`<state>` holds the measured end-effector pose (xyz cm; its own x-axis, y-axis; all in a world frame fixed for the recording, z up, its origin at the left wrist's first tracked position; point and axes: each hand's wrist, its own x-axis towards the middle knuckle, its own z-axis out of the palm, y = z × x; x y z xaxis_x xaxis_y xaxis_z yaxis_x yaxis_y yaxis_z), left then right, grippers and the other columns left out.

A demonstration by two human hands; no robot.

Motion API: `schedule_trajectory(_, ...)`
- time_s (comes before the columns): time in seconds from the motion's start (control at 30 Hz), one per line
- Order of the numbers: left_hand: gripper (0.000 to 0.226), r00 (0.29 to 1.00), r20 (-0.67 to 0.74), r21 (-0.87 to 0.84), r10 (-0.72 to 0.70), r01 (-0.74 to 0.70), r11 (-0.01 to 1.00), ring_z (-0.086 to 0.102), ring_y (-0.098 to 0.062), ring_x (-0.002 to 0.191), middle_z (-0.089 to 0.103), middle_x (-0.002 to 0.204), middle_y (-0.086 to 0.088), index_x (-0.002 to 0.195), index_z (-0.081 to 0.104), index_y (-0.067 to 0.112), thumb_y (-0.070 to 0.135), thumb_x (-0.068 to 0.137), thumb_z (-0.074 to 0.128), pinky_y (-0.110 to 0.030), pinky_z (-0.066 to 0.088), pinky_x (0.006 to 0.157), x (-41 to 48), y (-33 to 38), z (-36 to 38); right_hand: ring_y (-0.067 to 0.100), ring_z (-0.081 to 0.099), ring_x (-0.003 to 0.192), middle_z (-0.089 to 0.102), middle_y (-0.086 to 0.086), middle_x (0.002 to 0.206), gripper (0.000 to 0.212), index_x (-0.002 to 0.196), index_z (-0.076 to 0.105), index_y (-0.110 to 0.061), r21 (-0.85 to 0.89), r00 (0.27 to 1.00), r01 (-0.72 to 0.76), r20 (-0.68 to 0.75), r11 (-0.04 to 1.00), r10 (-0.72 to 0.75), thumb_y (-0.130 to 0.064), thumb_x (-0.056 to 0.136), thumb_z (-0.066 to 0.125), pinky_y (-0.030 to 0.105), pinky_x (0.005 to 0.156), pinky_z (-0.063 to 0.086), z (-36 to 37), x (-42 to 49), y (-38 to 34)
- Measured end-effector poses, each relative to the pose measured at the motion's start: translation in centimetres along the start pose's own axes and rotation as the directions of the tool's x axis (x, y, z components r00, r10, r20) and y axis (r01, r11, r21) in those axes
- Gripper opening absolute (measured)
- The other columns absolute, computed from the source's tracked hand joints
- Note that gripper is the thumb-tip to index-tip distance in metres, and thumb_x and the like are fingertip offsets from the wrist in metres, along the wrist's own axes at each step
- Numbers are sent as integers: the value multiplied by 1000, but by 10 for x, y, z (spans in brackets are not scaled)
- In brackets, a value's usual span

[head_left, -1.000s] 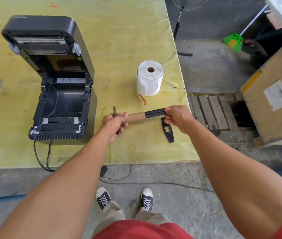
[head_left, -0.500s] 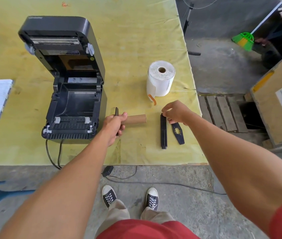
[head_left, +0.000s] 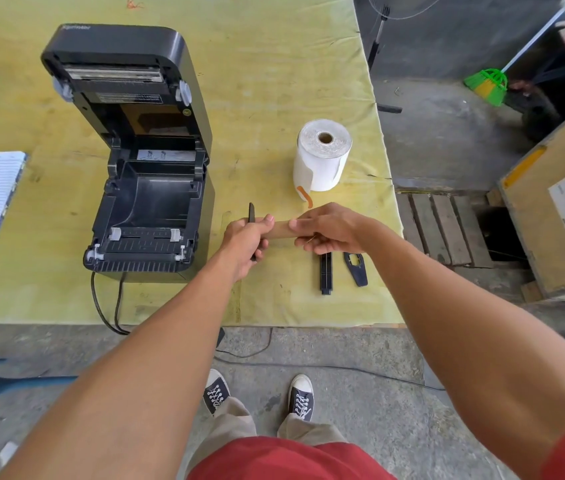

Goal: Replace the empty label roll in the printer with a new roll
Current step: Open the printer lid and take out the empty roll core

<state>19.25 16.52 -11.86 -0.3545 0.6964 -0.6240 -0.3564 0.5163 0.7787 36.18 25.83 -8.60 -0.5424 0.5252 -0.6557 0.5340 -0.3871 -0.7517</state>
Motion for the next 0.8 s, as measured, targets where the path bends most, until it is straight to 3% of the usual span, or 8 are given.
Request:
schedule_trajectory(0.17, 19, 997, -75, -76, -30, 24, 997, 43, -11, 53, 51, 75, -6, 100, 62, 5, 21, 97, 51, -20, 32, 36, -4, 0, 2, 12, 47, 48, 58, 3, 65, 33, 112, 67, -6, 36, 992, 9, -123, 999, -5, -32, 91, 67, 24, 43, 39, -15, -6, 7)
schedule_trajectory(0.27, 22, 992, -123, -47, -30, 25, 999, 48, -17, 56, 53, 83, -11, 109, 59, 0, 12, 95, 46, -28, 46, 46, -5, -4, 3, 12, 39, 44, 50, 0, 60, 31, 108, 64, -7, 126, 980, -3, -196, 992, 28, -32, 91, 65, 24, 41, 33, -31, -13, 16)
schedule_trajectory(0.37, 14, 984, -172, 234, 39, 2, 972, 52, -23, 67, 56, 92, -11, 92, 61, 7, 16, 94, 50, -36, 51, 61, -7, -11, 7, 12, 39, 44, 48, 0, 62, 30, 107, 63, -8, 148, 971, -16, -233, 989, 50, -33, 91, 65, 24, 43, 32, -40, -20, 24)
schedule_trajectory(0.47, 21, 973, -162, 566, 166, -46, 823, 53, -23, 60, 57, 70, -5, 72, 59, 17, 26, 91, 61, -25, 39, 54, -9, -22, 10, 12, 40, 47, 48, 1, 66, 34, 112, 64, -7, 132, 966, -19, -253, 991, 52, -34, 91, 65, 25, 44, 34, -43, -25, 30)
schedule_trajectory(0.53, 6, 969, -156, 635, 191, -50, 771, 61, -25, 74, 64, 85, -4, 89, 69, 19, 20, 84, 72, -25, 48, 63, -10, -30, 10, 13, 41, 49, 49, 2, 68, 33, 111, 64, -8, 123, 966, -16, -253, 992, 47, -34, 92, 65, 25, 46, 36, -44, -29, 33)
schedule_trajectory(0.6, 26, 956, -185, 683, 229, -43, 730, 63, -28, 90, 66, 100, -7, 102, 70, 13, 18, 78, 79, -29, 51, 73, -9, -36, 11, 14, 41, 50, 49, 3, 69, 29, 108, 64, -10, 117, 968, -15, -248, 993, 44, -34, 92, 65, 26, 48, 36, -44, -31, 36)
schedule_trajectory(0.67, 23, 918, -230, 739, 323, -51, 672, 62, -30, 85, 68, 98, -10, 91, 68, 10, 22, 77, 81, -31, 50, 70, -10, -39, 13, 14, 41, 52, 49, 3, 70, 26, 104, 64, -12, 106, 968, -13, -247, 994, 39, -35, 92, 65, 26, 49, 36, -45, -33, 37)
schedule_trajectory(0.8, 25, 870, -200, 914, 450, 0, 407, 61, -32, 69, 69, 79, -10, 76, 63, 13, 34, 82, 73, -34, 51, 59, -14, -45, 18, 14, 42, 53, 50, 3, 71, 25, 101, 66, -13, 106, 967, 0, -254, 994, 27, -36, 92, 65, 27, 50, 36, -44, -34, 40)
